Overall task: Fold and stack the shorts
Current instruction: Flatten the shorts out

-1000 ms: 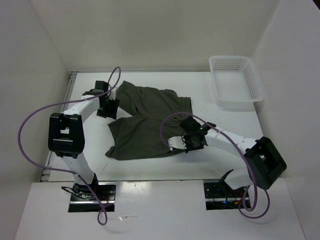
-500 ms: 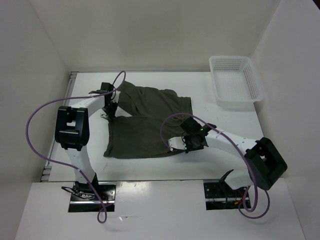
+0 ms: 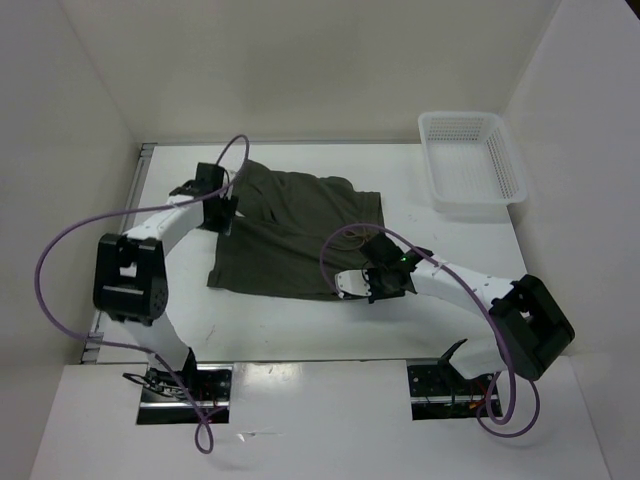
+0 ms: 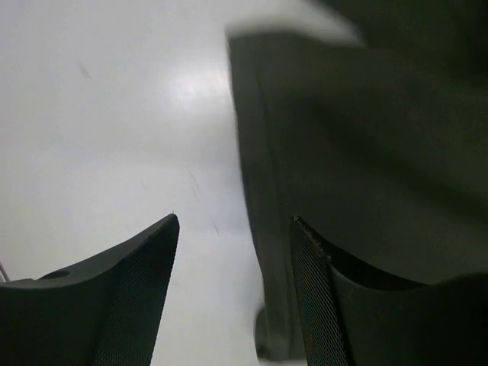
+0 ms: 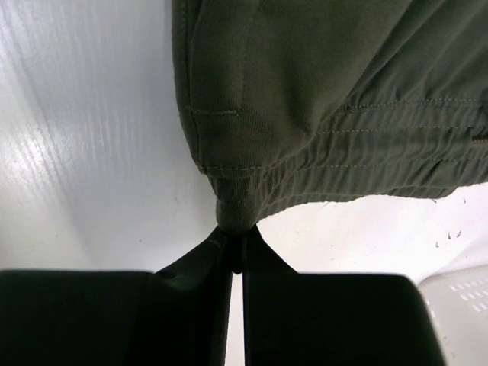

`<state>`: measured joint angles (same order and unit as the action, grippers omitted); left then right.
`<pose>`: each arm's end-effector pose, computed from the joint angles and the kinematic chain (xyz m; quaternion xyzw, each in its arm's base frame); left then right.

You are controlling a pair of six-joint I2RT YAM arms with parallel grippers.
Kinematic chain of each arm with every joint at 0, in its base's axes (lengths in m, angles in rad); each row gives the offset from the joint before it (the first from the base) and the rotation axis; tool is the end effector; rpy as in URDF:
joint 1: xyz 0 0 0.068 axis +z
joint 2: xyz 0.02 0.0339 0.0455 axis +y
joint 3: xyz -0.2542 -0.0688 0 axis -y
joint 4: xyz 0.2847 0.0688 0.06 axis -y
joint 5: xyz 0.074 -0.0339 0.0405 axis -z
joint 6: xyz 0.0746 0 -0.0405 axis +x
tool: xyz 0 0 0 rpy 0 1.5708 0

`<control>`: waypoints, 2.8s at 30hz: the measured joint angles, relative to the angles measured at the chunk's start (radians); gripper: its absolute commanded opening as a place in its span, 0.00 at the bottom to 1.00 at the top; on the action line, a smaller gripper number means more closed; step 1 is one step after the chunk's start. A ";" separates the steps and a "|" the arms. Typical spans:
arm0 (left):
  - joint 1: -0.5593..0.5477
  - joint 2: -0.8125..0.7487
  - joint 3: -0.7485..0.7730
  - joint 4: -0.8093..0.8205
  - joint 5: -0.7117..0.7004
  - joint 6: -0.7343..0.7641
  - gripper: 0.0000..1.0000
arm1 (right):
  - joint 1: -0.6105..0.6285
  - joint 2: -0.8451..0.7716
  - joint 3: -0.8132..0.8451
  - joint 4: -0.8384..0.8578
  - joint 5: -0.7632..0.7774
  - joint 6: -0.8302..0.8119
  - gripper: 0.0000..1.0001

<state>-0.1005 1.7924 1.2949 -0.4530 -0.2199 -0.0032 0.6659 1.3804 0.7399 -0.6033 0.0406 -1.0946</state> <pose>0.4394 -0.0280 0.1589 0.0126 0.9470 0.0886 0.3084 0.2250 0.1729 0.1004 -0.7584 0.6309 -0.0542 0.1548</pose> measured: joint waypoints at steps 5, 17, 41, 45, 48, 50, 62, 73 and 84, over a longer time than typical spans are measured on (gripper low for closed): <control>-0.117 -0.334 -0.336 -0.115 0.027 0.001 0.69 | 0.000 0.000 0.000 0.008 0.001 0.012 0.12; -0.200 -0.281 -0.510 -0.101 -0.033 0.000 0.14 | 0.000 -0.222 -0.023 -0.103 -0.085 -0.081 0.77; -0.094 -0.301 -0.241 -0.524 0.218 0.002 0.48 | -0.076 0.017 0.172 0.071 -0.311 0.439 0.52; -0.029 -0.165 0.066 -0.403 0.323 0.002 0.70 | -0.215 0.114 0.323 0.110 -0.345 0.596 0.59; 0.011 -0.103 0.216 -0.256 0.359 0.000 0.70 | -0.277 0.192 0.462 0.220 -0.344 0.714 0.59; 0.026 -0.003 0.352 -0.194 0.367 0.000 0.70 | -0.290 0.259 0.552 0.285 -0.336 0.777 0.57; -0.002 0.607 0.754 -0.071 0.278 0.000 0.70 | -0.373 0.758 0.918 0.384 -0.166 1.075 0.57; 0.004 0.602 0.702 -0.045 0.268 0.002 0.10 | -0.395 0.842 0.995 0.382 -0.018 1.141 0.58; 0.019 0.301 0.341 -0.062 0.187 0.000 0.35 | -0.396 0.925 1.035 0.358 -0.006 1.157 0.47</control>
<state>-0.0814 2.0930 1.6363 -0.5148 -0.0326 -0.0032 0.2703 2.3054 1.7748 -0.2451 0.0345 0.0628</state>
